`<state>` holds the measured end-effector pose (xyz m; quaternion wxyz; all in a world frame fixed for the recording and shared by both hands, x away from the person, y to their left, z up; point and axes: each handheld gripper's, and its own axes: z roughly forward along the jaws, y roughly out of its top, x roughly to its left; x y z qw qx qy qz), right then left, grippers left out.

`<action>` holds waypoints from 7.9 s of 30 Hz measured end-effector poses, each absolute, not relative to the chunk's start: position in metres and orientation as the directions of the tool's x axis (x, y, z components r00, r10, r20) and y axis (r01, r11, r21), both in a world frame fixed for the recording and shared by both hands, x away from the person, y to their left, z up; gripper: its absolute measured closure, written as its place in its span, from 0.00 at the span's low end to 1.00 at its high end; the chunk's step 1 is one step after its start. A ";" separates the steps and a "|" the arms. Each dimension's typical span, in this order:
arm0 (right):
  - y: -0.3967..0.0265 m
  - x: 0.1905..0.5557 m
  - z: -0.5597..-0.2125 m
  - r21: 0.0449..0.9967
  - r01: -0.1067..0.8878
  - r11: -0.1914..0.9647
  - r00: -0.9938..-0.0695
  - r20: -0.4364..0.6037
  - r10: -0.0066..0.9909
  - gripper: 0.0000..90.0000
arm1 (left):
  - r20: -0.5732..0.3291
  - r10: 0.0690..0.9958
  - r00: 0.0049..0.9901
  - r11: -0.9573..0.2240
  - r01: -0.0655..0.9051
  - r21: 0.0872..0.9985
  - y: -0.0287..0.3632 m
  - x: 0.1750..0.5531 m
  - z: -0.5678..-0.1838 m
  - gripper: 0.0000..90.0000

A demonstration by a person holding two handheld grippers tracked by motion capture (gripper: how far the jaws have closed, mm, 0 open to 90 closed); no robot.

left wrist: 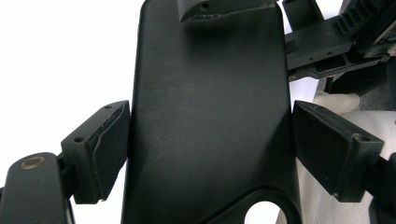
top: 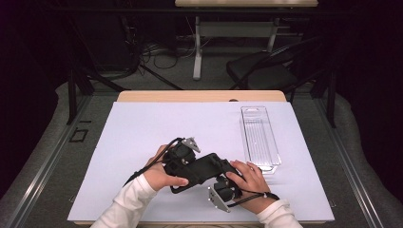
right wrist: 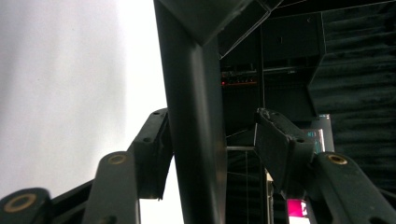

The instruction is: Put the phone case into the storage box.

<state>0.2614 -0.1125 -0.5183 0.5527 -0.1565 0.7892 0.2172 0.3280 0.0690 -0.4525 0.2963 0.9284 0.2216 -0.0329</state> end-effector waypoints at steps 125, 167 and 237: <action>-0.120 0.267 -0.527 0.073 -0.505 0.860 -0.220 -0.974 -0.047 0.97 | -0.255 0.355 0.900 -0.684 0.436 0.585 0.074 0.330 -0.454 0.11; -0.136 0.272 -0.524 0.168 -0.445 0.880 -0.281 -0.959 0.041 0.97 | -0.248 0.505 0.827 -0.556 0.531 0.639 0.136 0.355 -0.441 0.15; -0.156 0.291 -0.513 0.856 -0.013 0.517 -0.844 -0.286 0.453 0.98 | -0.234 0.482 0.844 -0.502 0.485 0.716 0.158 0.359 -0.435 0.24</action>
